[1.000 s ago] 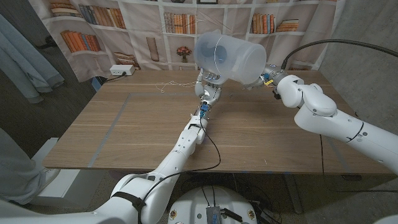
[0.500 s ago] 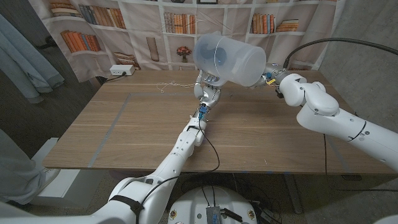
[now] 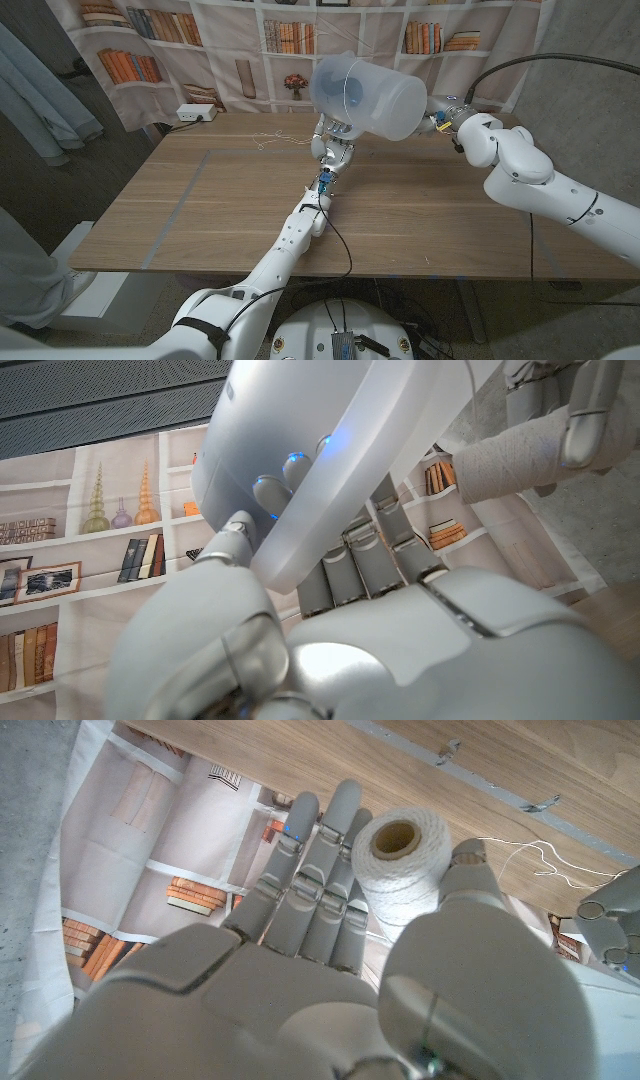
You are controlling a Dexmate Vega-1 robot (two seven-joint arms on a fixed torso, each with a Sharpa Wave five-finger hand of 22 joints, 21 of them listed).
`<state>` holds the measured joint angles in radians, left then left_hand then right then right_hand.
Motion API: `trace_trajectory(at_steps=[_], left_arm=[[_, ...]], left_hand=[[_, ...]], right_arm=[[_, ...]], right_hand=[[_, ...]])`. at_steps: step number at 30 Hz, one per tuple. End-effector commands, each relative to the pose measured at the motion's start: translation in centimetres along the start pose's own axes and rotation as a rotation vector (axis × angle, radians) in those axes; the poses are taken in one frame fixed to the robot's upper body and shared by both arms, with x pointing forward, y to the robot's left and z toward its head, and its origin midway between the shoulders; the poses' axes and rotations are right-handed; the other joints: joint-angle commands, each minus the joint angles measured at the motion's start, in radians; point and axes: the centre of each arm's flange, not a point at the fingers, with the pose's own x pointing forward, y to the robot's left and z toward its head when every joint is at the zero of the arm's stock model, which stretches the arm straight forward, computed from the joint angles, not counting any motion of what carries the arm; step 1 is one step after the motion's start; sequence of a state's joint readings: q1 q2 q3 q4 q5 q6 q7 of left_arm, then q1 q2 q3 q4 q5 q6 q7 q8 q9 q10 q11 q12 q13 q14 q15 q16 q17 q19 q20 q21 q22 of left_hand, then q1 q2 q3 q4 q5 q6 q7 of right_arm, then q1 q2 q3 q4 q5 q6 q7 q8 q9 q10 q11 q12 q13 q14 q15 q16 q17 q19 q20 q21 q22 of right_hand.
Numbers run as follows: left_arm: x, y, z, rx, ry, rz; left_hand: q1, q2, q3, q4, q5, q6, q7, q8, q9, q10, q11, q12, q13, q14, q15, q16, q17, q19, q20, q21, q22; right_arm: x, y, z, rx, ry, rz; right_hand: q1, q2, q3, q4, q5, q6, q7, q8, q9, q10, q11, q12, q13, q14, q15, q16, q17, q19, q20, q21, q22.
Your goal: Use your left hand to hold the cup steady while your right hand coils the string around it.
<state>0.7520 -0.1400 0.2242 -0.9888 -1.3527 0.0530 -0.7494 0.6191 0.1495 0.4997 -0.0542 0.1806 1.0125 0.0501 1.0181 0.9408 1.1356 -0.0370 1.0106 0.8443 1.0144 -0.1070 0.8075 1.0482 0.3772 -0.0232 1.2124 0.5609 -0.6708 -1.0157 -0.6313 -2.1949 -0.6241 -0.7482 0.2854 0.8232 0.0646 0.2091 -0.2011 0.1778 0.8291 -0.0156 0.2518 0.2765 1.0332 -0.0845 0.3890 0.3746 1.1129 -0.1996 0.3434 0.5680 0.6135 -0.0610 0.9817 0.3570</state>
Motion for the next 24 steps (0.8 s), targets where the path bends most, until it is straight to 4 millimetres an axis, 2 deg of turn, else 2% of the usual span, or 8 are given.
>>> trace_trajectory(at_steps=[1,7,9,16,17,23,24], left_arm=[[-0.3,0.0,0.4,0.006,0.006,-0.008],[-0.5,0.0,0.6,0.008,0.005,-0.010],[-0.5,0.0,0.6,0.008,0.006,-0.010],[-0.7,-0.4,-0.3,-0.020,0.021,-0.025],[-0.7,-0.5,-0.3,-0.019,0.021,-0.025],[-1.0,-0.7,0.0,0.000,0.016,-0.026],[-1.1,-0.7,0.1,0.005,0.015,-0.026]], left_hand=[[-0.003,0.010,0.006,0.001,0.007,-0.001,0.005,0.007,0.010,0.008,-0.010,0.014,0.011,0.009,0.001,-0.001,-0.001,0.012,0.001,-0.005,-0.366],[-0.003,0.010,0.007,-0.001,0.006,0.005,0.003,0.001,-0.007,0.009,-0.008,0.016,0.013,0.008,0.000,-0.001,0.002,0.012,0.000,-0.005,-0.367],[-0.003,0.010,0.007,-0.001,0.006,0.001,0.001,0.010,0.010,0.009,-0.009,0.016,0.012,0.012,0.001,-0.001,0.000,0.013,0.001,-0.004,-0.366],[-0.003,0.010,0.007,-0.002,0.006,0.010,0.004,0.012,0.007,0.015,-0.009,0.011,0.001,0.018,-0.002,-0.002,-0.005,0.015,-0.001,-0.005,-0.367],[-0.003,0.010,0.008,-0.002,0.006,0.008,0.004,0.013,0.009,0.013,-0.015,0.018,0.013,0.019,-0.001,-0.001,-0.003,0.016,-0.002,-0.005,-0.367],[-0.002,0.011,0.009,-0.005,0.005,0.008,0.004,0.011,0.005,0.019,-0.007,0.009,-0.005,0.024,0.001,-0.002,-0.010,0.017,-0.001,-0.002,-0.366],[-0.003,0.010,0.008,-0.005,0.005,0.008,0.005,0.009,0.003,0.012,-0.011,0.024,0.022,0.018,0.000,0.004,0.004,0.017,-0.003,-0.002,-0.366]], right_arm=[[0.3,-1.5,-1.0,-0.019,0.017,-0.041],[0.8,-2.2,-1.2,-0.023,0.020,-0.059],[0.9,-2.4,-1.2,-0.027,0.018,-0.062],[1.5,-3.0,-1.6,-0.032,0.021,-0.076],[1.6,-3.1,-1.6,-0.033,0.021,-0.079],[1.7,-3.5,-1.9,-0.031,0.022,-0.095],[1.7,-3.6,-1.9,-0.031,0.022,-0.098]], right_hand=[[0.085,0.101,0.258,0.065,0.004,0.094,-0.084,0.001,0.004,0.091,-0.083,-0.001,0.004,0.005,-0.037,-0.006,0.004,-0.005,-0.112,0.008,0.000],[0.084,0.101,0.258,0.065,0.003,0.093,-0.085,0.001,0.004,0.091,-0.084,-0.002,0.005,0.006,-0.037,-0.007,0.005,-0.007,-0.113,0.012,-0.003],[0.084,0.101,0.258,0.065,0.003,0.094,-0.085,0.001,0.005,0.090,-0.084,-0.002,0.006,0.006,-0.037,-0.007,0.005,-0.007,-0.114,0.014,-0.003],[0.082,0.102,0.259,0.065,0.003,0.096,-0.084,0.000,0.005,0.093,-0.083,-0.002,0.006,0.006,-0.037,-0.008,0.007,-0.009,-0.115,0.020,-0.007],[0.082,0.102,0.259,0.065,0.003,0.096,-0.084,0.000,0.005,0.093,-0.083,-0.002,0.006,0.007,-0.037,-0.008,0.007,-0.010,-0.114,0.020,-0.007],[0.081,0.102,0.260,0.065,0.003,0.097,-0.084,0.000,0.005,0.096,-0.085,-0.003,0.006,0.008,-0.037,-0.008,0.009,-0.010,-0.115,0.025,-0.010],[0.081,0.101,0.260,0.065,0.003,0.097,-0.084,0.000,0.005,0.096,-0.084,-0.003,0.006,0.009,-0.037,-0.007,0.009,-0.011,-0.115,0.025,-0.010]])
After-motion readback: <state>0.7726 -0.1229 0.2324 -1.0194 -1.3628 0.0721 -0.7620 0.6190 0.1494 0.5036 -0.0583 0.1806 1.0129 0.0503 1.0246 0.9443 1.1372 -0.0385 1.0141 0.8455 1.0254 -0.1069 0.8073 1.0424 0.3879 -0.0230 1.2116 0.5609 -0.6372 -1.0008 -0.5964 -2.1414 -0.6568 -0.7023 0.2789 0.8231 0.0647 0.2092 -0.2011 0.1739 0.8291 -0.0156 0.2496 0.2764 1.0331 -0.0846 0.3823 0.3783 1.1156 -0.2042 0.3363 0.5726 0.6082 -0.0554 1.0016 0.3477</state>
